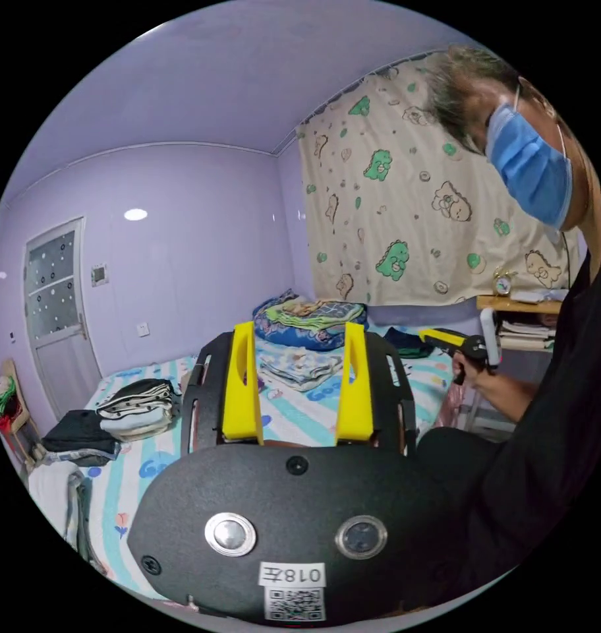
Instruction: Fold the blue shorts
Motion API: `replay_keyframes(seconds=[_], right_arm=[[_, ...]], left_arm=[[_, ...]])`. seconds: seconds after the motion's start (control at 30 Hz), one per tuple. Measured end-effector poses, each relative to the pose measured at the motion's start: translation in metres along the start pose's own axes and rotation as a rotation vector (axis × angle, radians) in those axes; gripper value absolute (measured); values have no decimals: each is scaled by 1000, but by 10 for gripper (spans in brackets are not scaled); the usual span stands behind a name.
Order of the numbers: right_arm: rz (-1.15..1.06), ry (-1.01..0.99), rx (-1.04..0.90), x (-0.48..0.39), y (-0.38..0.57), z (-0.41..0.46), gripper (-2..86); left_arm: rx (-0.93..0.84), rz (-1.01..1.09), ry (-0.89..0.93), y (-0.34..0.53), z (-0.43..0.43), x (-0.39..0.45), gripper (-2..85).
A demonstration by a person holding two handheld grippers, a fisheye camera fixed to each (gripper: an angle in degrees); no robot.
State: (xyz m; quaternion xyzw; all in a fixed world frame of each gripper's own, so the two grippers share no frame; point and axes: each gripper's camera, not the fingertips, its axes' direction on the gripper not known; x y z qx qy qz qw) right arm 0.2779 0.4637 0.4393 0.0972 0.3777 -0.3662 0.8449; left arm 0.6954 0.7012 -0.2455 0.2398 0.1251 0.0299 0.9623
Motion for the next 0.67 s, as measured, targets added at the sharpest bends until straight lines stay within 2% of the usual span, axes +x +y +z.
replay_keyframes(seconds=[0.13,0.2,0.27,0.5,0.67], right_arm=[[80,-299,123,-57,-10,-69,-4],[92,-486,165,-90,-17,-106,-4],[64,-588,187,-117,-20,-130,-5],[-32,-804,253,-202,-16,-215,-7],[-94,-852,292,-240,-11,-261,-5]], left_arm=[[21,103,-18,39,-66,42,53],[-9,113,-5,56,-86,60,21],[-58,132,13,80,-108,84,-3],[-23,65,10,142,-156,125,-9],[6,75,-54,180,-170,148,-4]])
